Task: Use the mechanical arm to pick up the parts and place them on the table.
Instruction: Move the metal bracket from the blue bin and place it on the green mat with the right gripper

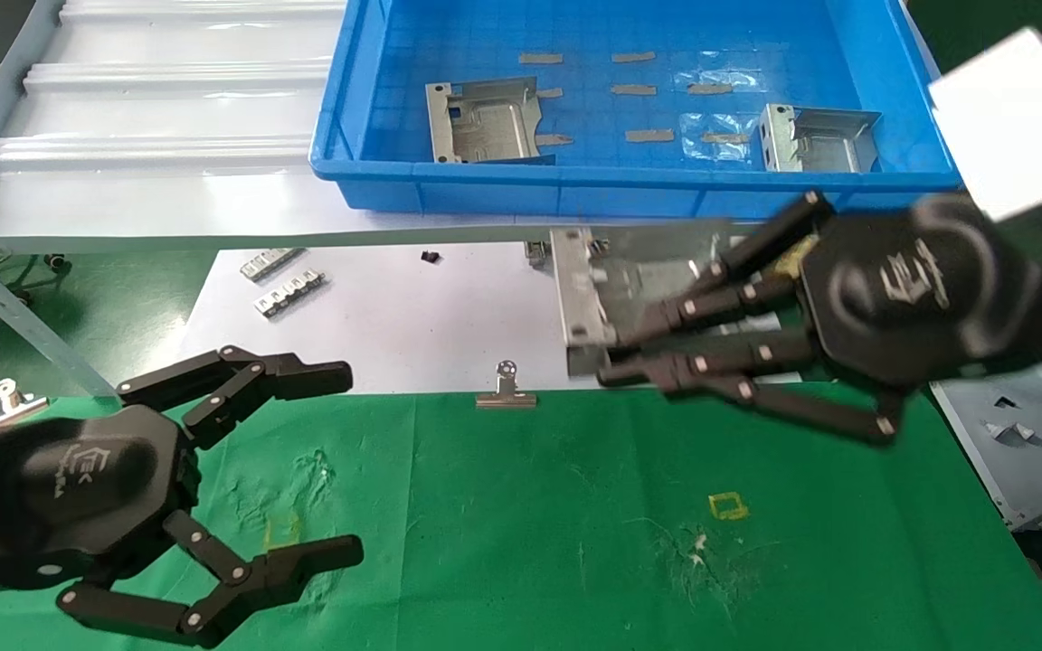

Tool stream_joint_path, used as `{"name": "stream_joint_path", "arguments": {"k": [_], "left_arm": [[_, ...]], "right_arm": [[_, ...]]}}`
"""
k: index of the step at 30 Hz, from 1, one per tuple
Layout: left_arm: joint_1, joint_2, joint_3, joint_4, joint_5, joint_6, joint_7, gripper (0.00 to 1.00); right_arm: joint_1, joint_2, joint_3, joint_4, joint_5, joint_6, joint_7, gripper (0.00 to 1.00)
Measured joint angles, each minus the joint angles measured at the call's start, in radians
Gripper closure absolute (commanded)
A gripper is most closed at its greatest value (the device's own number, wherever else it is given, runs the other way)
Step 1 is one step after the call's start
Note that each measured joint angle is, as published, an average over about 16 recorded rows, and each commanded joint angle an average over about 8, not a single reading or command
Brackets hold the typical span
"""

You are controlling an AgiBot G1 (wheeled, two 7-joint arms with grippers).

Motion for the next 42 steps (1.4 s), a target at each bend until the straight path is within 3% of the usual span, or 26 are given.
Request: {"name": "stream_joint_path", "arguments": {"k": [6,15,27,42], "left_arm": [[0.0,0.0,0.0,0.0,0.0,0.0,0.0,0.0],[0.0,0.0,0.0,0.0,0.0,0.0,0.0,0.0],[0.0,0.0,0.0,0.0,0.0,0.0,0.0,0.0],[0.0,0.0,0.0,0.0,0.0,0.0,0.0,0.0]], "right_arm": [[-0.034,0.128,-0.116,0.152,0.083,0.01,0.046,1.0],[-0.119,0.173,-0.247,0.115,0.054,0.025,-0.041,1.0],[-0.221,0.079,-0.356,-0.066,-0.109,0.081,-0.305,1.0],[-0.249,-0.078,-0.386,-0.284,-0.222,0.141,-0.596,1.0]]}}
